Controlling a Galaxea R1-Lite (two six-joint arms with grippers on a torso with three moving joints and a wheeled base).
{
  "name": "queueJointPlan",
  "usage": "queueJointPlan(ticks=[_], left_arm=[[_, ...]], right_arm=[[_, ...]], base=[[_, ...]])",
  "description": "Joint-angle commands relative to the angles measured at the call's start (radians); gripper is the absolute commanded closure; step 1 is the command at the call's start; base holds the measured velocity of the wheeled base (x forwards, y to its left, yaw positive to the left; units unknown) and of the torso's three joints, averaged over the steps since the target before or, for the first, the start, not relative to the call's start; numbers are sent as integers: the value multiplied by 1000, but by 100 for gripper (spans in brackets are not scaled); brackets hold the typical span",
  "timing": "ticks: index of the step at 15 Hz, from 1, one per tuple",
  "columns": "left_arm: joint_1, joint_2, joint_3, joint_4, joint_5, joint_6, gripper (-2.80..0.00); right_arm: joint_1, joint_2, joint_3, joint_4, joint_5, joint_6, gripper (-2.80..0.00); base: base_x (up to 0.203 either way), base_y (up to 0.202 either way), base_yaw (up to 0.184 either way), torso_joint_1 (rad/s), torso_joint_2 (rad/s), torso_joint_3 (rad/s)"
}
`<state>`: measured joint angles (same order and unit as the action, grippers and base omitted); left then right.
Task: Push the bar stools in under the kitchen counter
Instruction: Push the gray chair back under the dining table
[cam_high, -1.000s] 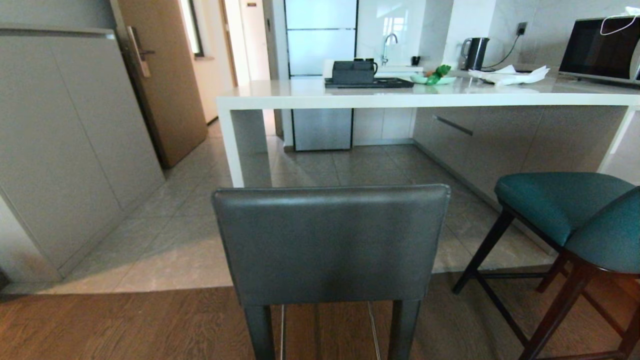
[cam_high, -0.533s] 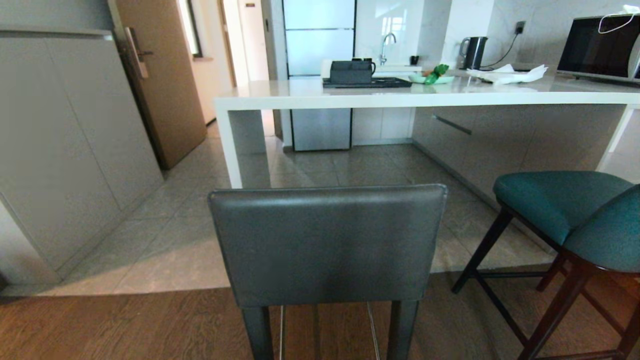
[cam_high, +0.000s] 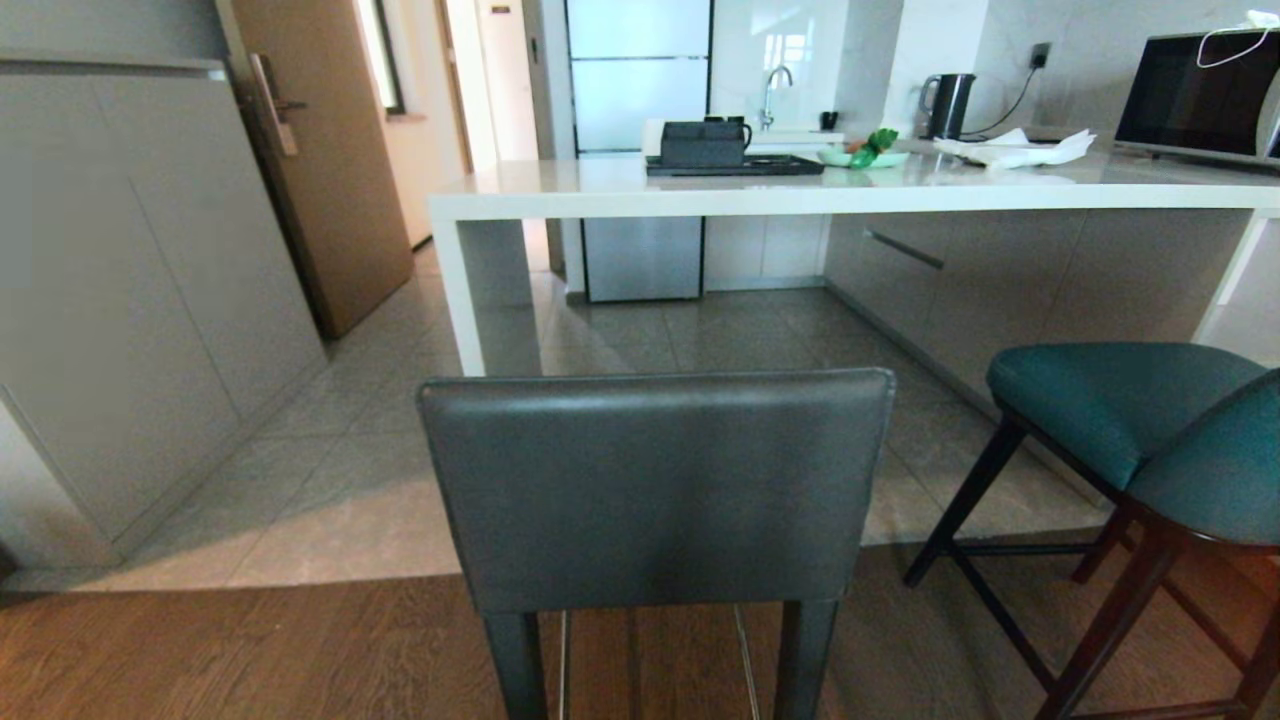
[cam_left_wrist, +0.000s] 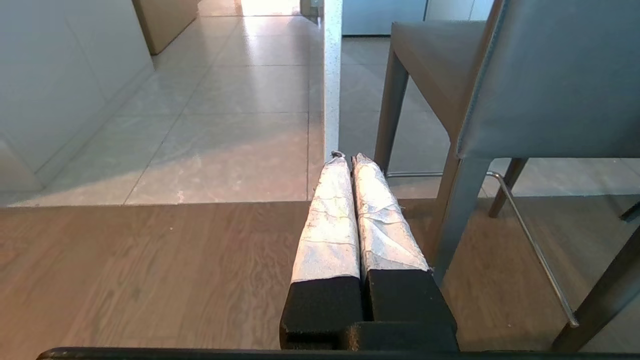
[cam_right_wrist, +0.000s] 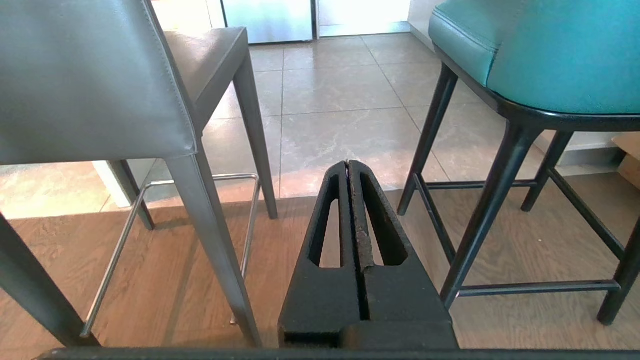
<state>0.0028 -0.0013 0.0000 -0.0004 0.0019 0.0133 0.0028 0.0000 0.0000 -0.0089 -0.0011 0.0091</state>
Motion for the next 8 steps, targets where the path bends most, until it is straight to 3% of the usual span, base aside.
queueJointPlan(ticks=[1, 3, 5, 8], left_arm=[[-1, -2, 3, -3, -8, 27, 0], [0, 0, -26, -13, -32, 64, 0], [0, 67, -135, 11, -91, 34, 0], [-21, 336, -254, -35, -123, -31, 0]], right_arm=[[0, 1, 2, 4, 3, -16, 0], [0, 4, -19, 3, 12, -20, 0], [1, 77, -101, 6, 20, 0, 0], [5, 304, -250, -12, 47, 78, 0]], base=[[0, 0, 0, 0, 0, 0], [0, 0, 0, 0, 0, 0], [0, 0, 0, 0, 0, 0], [0, 0, 0, 0, 0, 0]])
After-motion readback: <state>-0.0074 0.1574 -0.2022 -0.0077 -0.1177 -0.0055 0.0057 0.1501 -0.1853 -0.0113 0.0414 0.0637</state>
